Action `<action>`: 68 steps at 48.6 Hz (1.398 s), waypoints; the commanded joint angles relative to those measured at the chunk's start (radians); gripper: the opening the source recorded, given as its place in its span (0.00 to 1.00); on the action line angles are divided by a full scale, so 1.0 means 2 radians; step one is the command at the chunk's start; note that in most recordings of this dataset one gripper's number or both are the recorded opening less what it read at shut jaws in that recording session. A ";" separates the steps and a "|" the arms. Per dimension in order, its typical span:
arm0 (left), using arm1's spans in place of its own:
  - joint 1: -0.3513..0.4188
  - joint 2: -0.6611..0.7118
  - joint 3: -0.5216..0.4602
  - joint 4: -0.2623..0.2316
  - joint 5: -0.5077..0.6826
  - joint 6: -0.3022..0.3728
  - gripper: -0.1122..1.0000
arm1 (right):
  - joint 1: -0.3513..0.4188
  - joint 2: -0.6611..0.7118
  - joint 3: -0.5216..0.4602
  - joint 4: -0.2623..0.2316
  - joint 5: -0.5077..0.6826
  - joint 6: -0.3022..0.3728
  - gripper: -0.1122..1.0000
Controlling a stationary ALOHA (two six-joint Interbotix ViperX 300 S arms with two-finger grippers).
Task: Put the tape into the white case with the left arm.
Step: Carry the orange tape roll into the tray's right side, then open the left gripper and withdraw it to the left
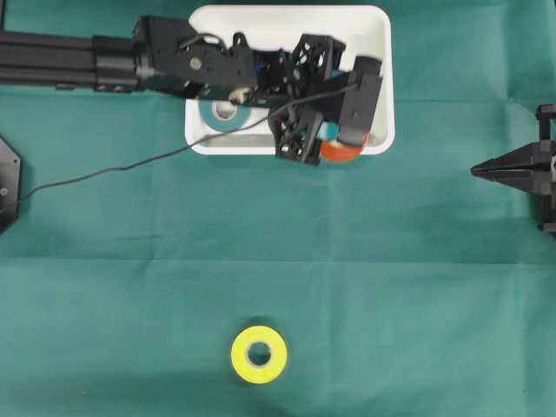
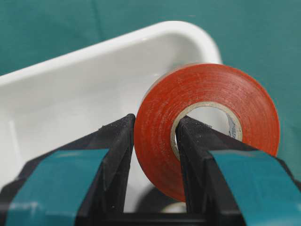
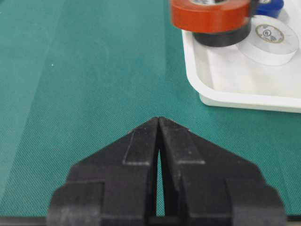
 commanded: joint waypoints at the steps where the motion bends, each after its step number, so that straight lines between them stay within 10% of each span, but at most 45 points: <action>1: 0.012 -0.006 -0.018 0.001 -0.004 0.001 0.33 | -0.001 0.003 -0.005 -0.001 -0.005 0.001 0.02; 26: 0.015 -0.002 -0.018 0.001 -0.004 -0.003 0.34 | 0.000 0.003 -0.005 -0.001 -0.005 0.001 0.02; 37: 0.014 -0.008 -0.010 0.001 -0.003 -0.002 0.83 | 0.000 0.003 -0.005 -0.001 -0.005 0.001 0.02; 68: -0.034 -0.182 0.165 -0.002 -0.028 -0.036 0.72 | 0.000 0.002 -0.005 -0.001 -0.005 0.001 0.02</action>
